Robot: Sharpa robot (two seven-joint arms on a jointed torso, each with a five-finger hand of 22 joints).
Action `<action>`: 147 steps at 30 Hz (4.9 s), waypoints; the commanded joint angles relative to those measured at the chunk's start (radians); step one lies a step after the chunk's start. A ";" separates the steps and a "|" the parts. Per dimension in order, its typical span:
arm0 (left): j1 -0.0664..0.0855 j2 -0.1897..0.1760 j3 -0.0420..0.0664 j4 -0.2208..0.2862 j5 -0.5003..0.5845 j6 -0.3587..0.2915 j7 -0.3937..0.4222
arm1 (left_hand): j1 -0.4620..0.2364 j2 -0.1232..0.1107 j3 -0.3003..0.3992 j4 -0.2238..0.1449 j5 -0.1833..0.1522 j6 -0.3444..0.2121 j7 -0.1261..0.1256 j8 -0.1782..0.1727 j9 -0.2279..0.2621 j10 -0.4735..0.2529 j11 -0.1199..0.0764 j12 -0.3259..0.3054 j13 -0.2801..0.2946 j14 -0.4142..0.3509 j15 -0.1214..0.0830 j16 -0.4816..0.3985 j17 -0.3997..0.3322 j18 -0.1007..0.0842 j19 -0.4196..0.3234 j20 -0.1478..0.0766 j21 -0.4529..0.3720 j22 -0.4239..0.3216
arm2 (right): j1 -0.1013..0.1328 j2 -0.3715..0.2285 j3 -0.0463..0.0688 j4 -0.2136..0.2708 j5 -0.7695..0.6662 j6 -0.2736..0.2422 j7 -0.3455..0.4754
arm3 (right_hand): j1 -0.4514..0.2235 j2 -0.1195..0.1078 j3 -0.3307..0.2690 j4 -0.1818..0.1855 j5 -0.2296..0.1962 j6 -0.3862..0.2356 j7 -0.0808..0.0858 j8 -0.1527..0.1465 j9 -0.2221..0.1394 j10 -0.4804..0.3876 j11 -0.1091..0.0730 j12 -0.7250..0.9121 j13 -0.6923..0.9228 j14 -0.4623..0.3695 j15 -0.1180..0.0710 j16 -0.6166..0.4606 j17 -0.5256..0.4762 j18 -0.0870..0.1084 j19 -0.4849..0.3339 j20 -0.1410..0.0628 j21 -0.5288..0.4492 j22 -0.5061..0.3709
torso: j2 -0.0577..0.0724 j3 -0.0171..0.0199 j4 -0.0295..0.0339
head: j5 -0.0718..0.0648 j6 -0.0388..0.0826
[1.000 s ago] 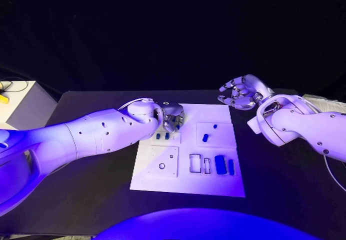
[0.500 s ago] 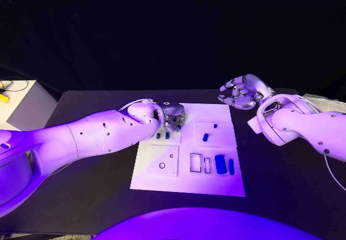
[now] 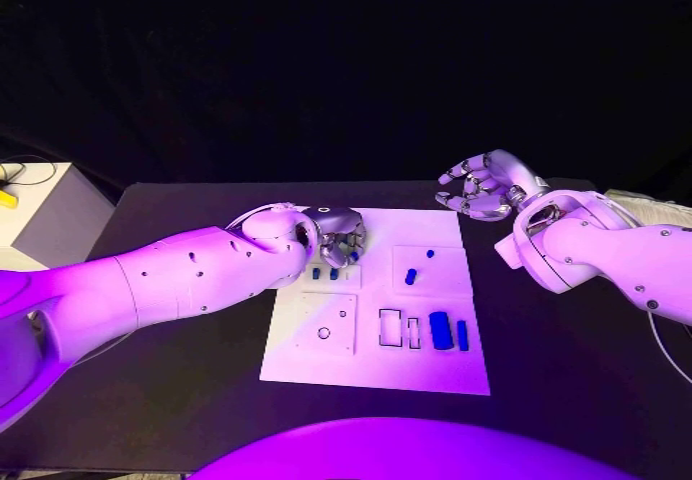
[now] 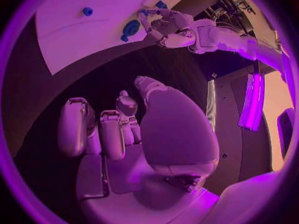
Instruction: Assemble the parts on the task board
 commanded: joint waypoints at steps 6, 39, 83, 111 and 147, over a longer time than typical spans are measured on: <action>0.009 -0.076 0.030 0.083 0.100 0.028 0.003 | -0.005 0.006 -0.002 -0.007 -0.001 0.006 0.005 -0.007 0.000 0.011 -0.001 -0.007 0.000 0.016 0.001 0.008 0.015 -0.010 0.019 0.001 0.015 0.013 | 0.000 0.001 0.000 -0.003 -0.007 0.007 0.010 | -0.007 -0.006 0.006 -0.001 0.007 -0.005 0.001 0.004 -0.001 0.004 -0.001 -0.001 -0.001 0.061 -0.006 -0.004 0.106 0.014 -0.002 -0.005 0.000 0.097 | -0.002 0.0000 0.0030 | 0.000 0.002; 0.013 -0.126 0.036 0.077 0.078 0.046 -0.026 | -0.002 0.005 -0.001 -0.012 -0.001 0.009 0.005 -0.011 0.002 0.017 -0.001 -0.014 -0.001 0.018 0.002 0.009 0.014 -0.010 0.022 0.001 0.019 0.017 | -0.001 0.004 0.000 -0.011 -0.007 0.009 0.009 | -0.007 -0.006 0.006 -0.001 0.007 -0.005 0.001 0.004 -0.001 0.004 -0.001 -0.001 -0.001 0.061 -0.006 -0.004 0.106 0.014 -0.002 -0.005 0.000 0.097 | 0.000 0.0009 0.0004 | 0.009 -0.004; 0.002 -0.081 0.031 0.024 0.048 0.089 -0.044 | -0.005 0.003 -0.002 -0.013 -0.004 0.007 0.007 -0.019 0.002 0.018 0.001 -0.027 -0.003 0.012 0.004 0.007 0.001 -0.008 0.010 0.000 0.013 0.008 | -0.002 0.007 0.000 -0.011 -0.013 0.010 0.007 | -0.009 -0.009 0.012 -0.001 0.007 -0.004 0.000 0.006 -0.001 0.004 -0.001 -0.006 -0.010 0.061 -0.007 -0.007 0.103 0.014 -0.002 -0.006 -0.005 0.095 | 0.001 0.0015 -0.0002 | 0.019 -0.016; 0.002 -0.089 0.029 0.033 0.049 0.088 -0.057 | -0.006 0.005 -0.023 -0.020 -0.009 0.027 -0.001 -0.023 0.013 0.047 -0.009 -0.017 0.015 0.029 -0.003 0.021 0.035 -0.011 0.019 -0.003 0.025 0.025 | -0.003 0.007 0.000 -0.014 -0.013 0.010 0.007 | -0.010 -0.009 0.013 -0.001 0.007 -0.004 0.000 0.006 -0.001 0.005 -0.001 -0.005 -0.010 0.061 -0.007 -0.007 0.103 0.014 -0.002 -0.006 -0.006 0.095 | 0.001 0.0010 -0.0001 | 0.019 -0.016; 0.001 -0.085 0.019 0.040 0.054 0.091 -0.076 | -0.016 -0.004 -0.033 -0.021 -0.012 -0.059 0.011 -0.095 -0.011 0.002 -0.002 -0.002 0.044 0.006 0.003 0.019 0.006 -0.006 -0.004 0.001 0.006 0.005 | -0.004 0.002 0.000 -0.010 -0.013 0.000 0.011 | -0.013 -0.010 0.017 -0.001 0.008 -0.004 0.000 0.007 -0.001 0.006 -0.002 -0.006 -0.014 0.061 -0.007 -0.008 0.102 0.014 -0.002 -0.006 -0.007 0.094 | 0.001 0.0007 0.0000 | 0.015 -0.016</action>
